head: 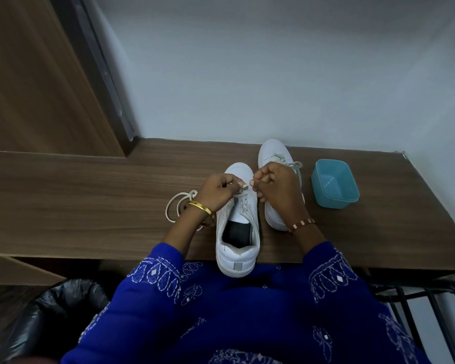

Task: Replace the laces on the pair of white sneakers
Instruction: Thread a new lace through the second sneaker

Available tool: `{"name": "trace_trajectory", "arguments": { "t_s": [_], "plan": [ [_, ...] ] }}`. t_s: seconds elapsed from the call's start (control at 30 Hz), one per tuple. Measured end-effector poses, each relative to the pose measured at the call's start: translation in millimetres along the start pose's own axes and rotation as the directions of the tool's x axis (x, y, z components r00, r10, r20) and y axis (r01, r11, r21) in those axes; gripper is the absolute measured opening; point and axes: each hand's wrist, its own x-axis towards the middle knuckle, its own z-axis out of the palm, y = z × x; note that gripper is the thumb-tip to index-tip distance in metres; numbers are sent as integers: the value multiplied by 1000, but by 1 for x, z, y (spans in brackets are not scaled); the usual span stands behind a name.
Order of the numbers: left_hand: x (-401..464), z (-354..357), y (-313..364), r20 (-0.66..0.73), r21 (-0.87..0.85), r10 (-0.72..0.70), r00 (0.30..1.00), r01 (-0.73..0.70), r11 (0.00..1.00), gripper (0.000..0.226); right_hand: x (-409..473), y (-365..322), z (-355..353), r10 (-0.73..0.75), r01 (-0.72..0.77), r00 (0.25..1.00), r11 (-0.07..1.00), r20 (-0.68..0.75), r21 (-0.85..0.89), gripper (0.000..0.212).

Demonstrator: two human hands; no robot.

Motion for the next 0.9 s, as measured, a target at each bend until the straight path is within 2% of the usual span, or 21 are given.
{"name": "trace_trajectory", "arguments": {
  "t_s": [0.1, 0.2, 0.3, 0.4, 0.47, 0.53, 0.67, 0.77, 0.83, 0.9],
  "plan": [
    [0, 2, -3, 14, 7, 26, 1000, -26, 1000, 13, -1, -1, 1, 6, -6, 999, 1000, 38, -12, 21],
    [2, 3, -6, -33, 9, 8, 999, -8, 1000, 9, -3, -2, 3, 27, -28, 997, 999, 68, 26, 22],
    [1, 4, -8, -99, 14, -43, 994, 44, 999, 8, -3, 7, 3, 73, -73, 997, 996, 19, 43, 21],
    [2, 3, -14, -157, 1, -114, 981, 115, 993, 20, -4, 26, 4, 115, -106, 992, 983, 55, -147, 7],
    [2, 5, -17, -185, 56, -131, 974, 144, 988, 27, -10, 37, 9, 181, -119, 967, 943, 180, -311, 27],
    [2, 11, -19, -177, 185, -144, 974, 177, 967, 22, -18, 45, 16, 170, -56, 956, 906, 239, -420, 44],
    [1, 22, -15, -195, 486, -109, 975, 193, 852, 18, -20, 46, 20, 76, 26, 975, 895, 209, -445, 40],
    [2, 24, -9, -189, 725, -42, 981, 168, 668, 25, -17, 48, 16, 116, -17, 969, 913, 219, -408, 34],
    [3, 26, -6, -177, 823, 8, 984, 144, 550, 27, -18, 50, 15, 114, -13, 967, 916, 228, -401, 30],
    [5, 29, -5, -185, 855, 11, 983, 155, 495, 26, -18, 51, 16, 91, 13, 967, 915, 238, -402, 26]
  ]
}}
